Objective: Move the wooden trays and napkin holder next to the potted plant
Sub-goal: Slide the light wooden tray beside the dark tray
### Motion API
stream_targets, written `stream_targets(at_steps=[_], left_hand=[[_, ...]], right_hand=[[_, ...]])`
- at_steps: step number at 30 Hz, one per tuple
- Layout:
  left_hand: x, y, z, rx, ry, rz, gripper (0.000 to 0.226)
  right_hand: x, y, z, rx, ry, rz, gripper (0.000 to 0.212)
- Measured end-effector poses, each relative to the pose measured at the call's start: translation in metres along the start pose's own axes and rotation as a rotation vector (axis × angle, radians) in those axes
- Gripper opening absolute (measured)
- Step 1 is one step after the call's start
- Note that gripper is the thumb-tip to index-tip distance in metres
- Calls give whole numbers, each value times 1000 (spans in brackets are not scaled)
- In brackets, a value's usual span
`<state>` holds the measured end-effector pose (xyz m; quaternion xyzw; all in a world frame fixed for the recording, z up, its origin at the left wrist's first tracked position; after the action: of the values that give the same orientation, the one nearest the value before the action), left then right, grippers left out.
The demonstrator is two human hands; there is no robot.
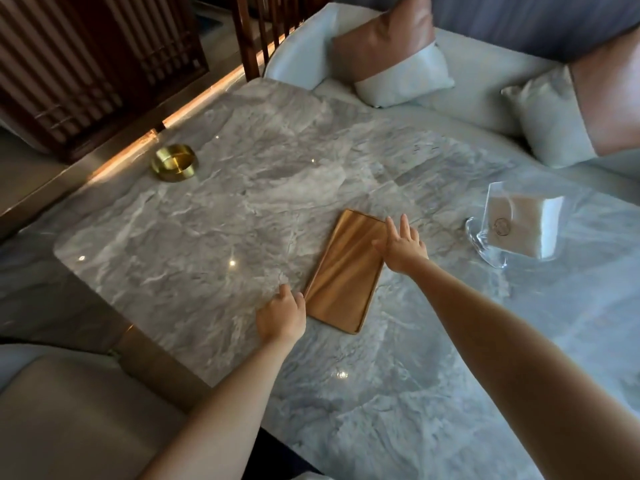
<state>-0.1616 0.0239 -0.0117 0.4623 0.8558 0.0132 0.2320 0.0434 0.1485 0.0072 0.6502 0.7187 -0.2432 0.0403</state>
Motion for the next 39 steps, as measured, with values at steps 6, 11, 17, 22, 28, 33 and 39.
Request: stream_targets(at_steps=[6,11,17,22,28,33,39], left_hand=[[0,3,11,-59,-46,-74,39],[-1,7,15,-80,-66,-97,40],[-5,12,15,-117,-61,-108,36],[-4,12,17,-172,-76,-159,39],[2,11,14,-230,-109,-201,38],[11,13,5,-248,-106,-208,37],[21,32,-11,-169,-22,-155,36]], right_hand=[[31,-3,2,71,-77,23,80],[45,-2,2,77,-121,11,88],[48,2,0,60,-113,4,86],[41,6,3,54,-115,32,78],[22,17,5,120,-103,147,81],[-7,34,13,217,-114,232,76],[-46,53,12,412,-35,340,63]])
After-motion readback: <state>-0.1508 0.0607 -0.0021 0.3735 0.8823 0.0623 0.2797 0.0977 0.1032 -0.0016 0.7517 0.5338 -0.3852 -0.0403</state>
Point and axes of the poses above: each hand's wrist, its own x-axis towards the middle knuckle, its own z-axis out of the palm, y = z × x, the point moved 2 cm from there along x, towards the middle knuckle, and after that the axes turned 9 degrees about -z, right-handed, at the moved point
